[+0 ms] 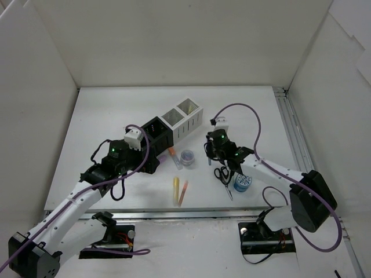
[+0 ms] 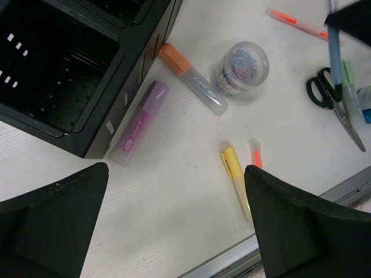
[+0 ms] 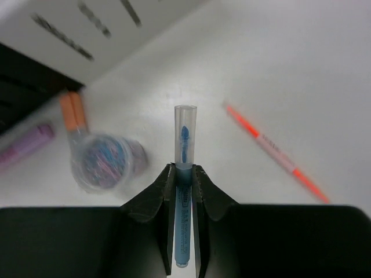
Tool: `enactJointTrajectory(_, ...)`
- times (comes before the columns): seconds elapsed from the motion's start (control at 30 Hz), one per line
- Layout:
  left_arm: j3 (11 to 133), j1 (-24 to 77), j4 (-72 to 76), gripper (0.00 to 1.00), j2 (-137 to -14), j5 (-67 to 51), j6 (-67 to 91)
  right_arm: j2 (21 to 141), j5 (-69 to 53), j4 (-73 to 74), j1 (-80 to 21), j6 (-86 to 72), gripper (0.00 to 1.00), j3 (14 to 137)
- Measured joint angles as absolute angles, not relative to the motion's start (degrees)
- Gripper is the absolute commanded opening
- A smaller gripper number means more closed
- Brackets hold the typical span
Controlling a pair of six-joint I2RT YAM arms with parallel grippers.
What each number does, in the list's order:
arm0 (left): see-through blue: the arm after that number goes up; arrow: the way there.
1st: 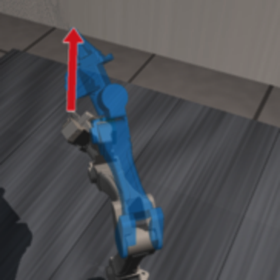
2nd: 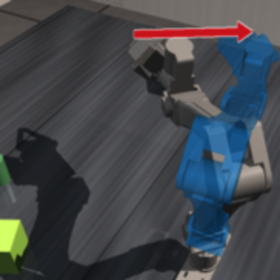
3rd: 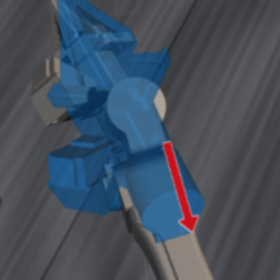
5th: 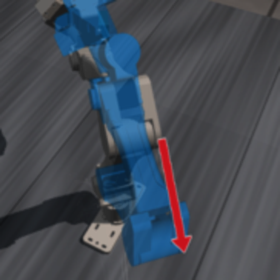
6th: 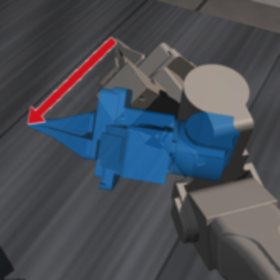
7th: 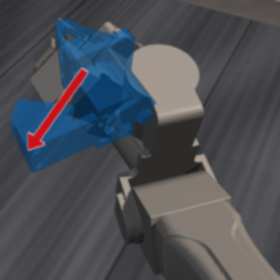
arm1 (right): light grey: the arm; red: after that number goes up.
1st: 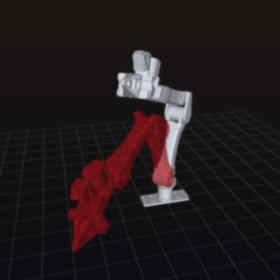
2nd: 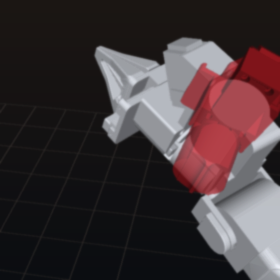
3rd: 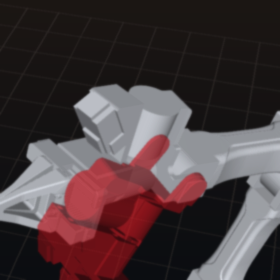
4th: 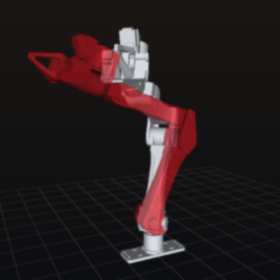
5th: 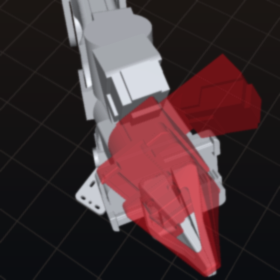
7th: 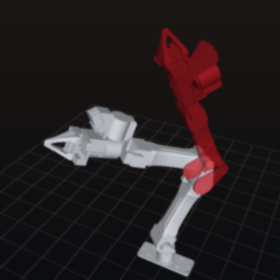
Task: Sort the stationery into containers
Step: Pick up the pen from the center of the board, then place the pen in the storage box.
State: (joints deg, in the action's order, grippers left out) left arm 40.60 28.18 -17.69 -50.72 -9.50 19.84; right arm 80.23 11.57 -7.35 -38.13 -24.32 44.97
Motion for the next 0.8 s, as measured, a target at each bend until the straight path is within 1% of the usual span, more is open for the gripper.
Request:
enactJointTrajectory(0.13,40.6,28.18,-17.69,0.99,-50.68,-11.05,19.4,77.58,10.15,-16.8,-34.72,-17.39,0.0,47.4)
enactJointTrajectory(0.27,40.6,28.18,-17.63,0.99,-50.7,-12.69,18.57,79.68,5.3,-27.83,-31.66,-7.77,0.0,50.54)
enactJointTrajectory(0.43,40.86,28.18,-17.26,0.99,-51.53,-14.66,17.69,90.87,-4.71,-39.64,-29.08,3.18,0.0,62.26)
enactJointTrajectory(0.6,42.35,28.58,-17.08,0.99,-53.91,-15.44,16.75,105.03,-13.28,-48.12,-27.09,6.28,0.0,74.85)
enactJointTrajectory(0.7,43.79,28.82,-17.32,0.99,-55.35,-15.18,16.67,111.48,-16.71,-52.07,-26.15,6.04,0.0,78.83)
enactJointTrajectory(0.8,44.82,28.84,-17.54,0.99,-56.16,-15.03,16.67,115.96,-18.35,-55.22,-25.78,5.65,0.0,79.68)
